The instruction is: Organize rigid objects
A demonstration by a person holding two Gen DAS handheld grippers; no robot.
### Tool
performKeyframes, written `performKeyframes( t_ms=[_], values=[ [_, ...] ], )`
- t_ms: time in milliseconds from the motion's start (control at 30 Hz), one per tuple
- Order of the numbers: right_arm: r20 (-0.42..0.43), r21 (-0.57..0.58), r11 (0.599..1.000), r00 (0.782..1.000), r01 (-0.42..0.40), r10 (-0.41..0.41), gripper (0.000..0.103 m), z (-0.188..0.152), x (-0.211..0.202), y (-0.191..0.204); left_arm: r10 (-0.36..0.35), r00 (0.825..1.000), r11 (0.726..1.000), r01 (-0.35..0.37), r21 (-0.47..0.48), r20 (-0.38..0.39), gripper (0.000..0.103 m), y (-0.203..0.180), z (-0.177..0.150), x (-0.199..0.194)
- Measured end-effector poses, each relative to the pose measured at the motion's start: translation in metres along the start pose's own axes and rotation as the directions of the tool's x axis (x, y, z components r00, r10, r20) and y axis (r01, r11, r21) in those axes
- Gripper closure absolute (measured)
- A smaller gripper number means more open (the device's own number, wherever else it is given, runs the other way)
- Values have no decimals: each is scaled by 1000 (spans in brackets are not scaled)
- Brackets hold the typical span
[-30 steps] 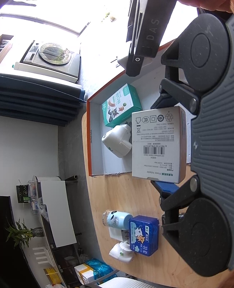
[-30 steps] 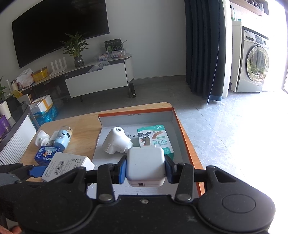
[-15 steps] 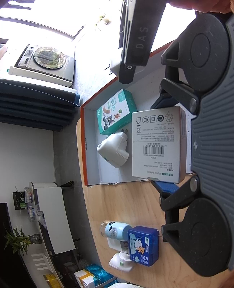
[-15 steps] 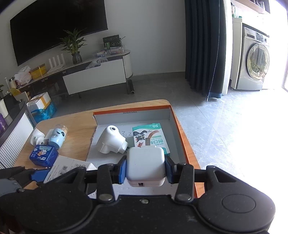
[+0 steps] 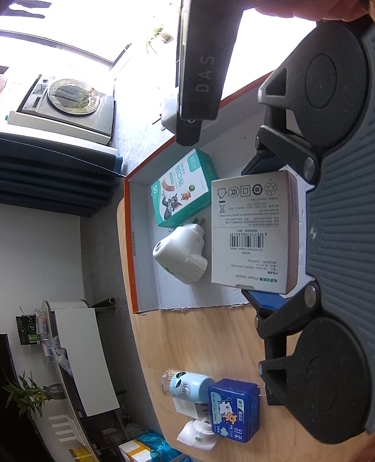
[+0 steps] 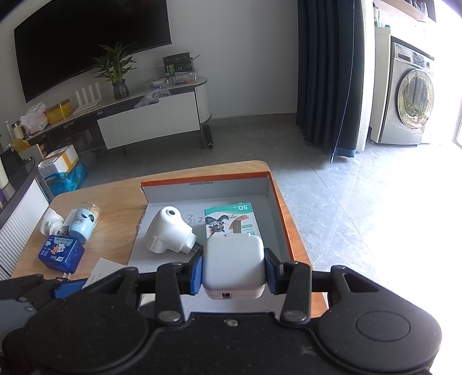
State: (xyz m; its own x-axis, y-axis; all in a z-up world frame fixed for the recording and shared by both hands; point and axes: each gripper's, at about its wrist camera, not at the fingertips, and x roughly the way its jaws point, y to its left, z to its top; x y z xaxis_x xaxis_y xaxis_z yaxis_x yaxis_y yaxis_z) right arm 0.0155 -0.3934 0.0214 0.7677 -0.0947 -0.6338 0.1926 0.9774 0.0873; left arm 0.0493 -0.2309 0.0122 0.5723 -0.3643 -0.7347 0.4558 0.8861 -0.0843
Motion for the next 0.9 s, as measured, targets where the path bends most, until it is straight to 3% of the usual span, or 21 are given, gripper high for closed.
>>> performKeyframes(
  t_ms=[900],
  values=[
    [-48,-43,998,998,-36,34,52,42,51,-2,-39,999,999,39,5,-16,24,-12,19,23]
  ],
)
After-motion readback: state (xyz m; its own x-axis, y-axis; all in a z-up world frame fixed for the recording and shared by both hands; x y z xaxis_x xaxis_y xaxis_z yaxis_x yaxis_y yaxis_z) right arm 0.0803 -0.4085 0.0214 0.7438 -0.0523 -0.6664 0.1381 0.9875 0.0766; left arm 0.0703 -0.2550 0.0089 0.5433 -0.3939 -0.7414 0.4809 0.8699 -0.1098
